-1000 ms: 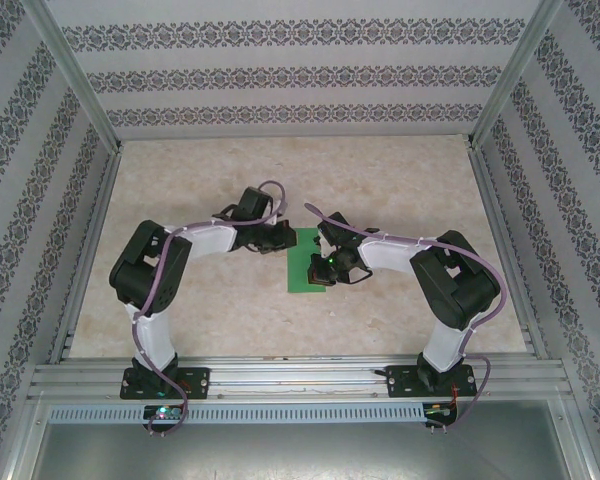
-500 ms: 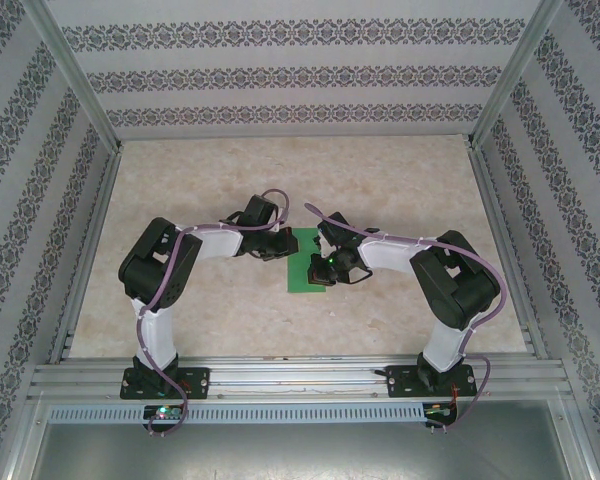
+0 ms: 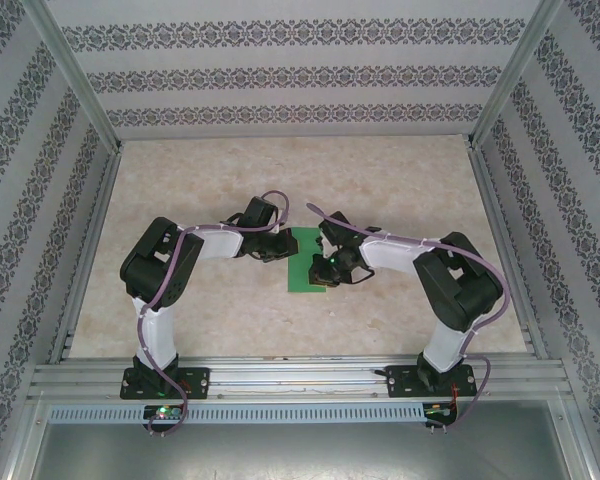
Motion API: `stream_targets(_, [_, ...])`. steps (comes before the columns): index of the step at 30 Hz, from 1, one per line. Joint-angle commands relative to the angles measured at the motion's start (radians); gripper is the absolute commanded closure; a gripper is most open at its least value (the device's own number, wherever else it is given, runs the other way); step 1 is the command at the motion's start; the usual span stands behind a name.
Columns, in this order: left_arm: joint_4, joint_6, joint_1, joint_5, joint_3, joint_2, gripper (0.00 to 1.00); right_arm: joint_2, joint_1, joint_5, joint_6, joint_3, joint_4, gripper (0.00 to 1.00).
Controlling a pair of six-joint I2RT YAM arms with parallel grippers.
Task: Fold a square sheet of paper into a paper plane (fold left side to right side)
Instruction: Hold the square sheet of paper at the center of the table, then fold the triangle a second time at the center of the table.
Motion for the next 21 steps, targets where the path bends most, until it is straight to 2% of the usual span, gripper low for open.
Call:
stream_targets(1, [-0.037,0.006,-0.013,-0.012,-0.009,0.032,0.94,-0.094,-0.039,0.027,0.010,-0.004,-0.047,0.80])
stream_targets(4, [-0.048,0.007,-0.012,-0.012,-0.005,0.032,0.94,-0.131,-0.084,0.011,0.000,-0.042,-0.061,0.72])
stream_targets(11, [-0.060,-0.006,-0.015,-0.017,-0.011,0.023,0.94,-0.139,-0.121,-0.081,0.008,-0.118,-0.046,0.65])
stream_targets(21, [-0.061,-0.053,-0.017,-0.014,-0.027,0.022,0.94,-0.129,-0.112,-0.121,0.045,-0.159,-0.014,0.64])
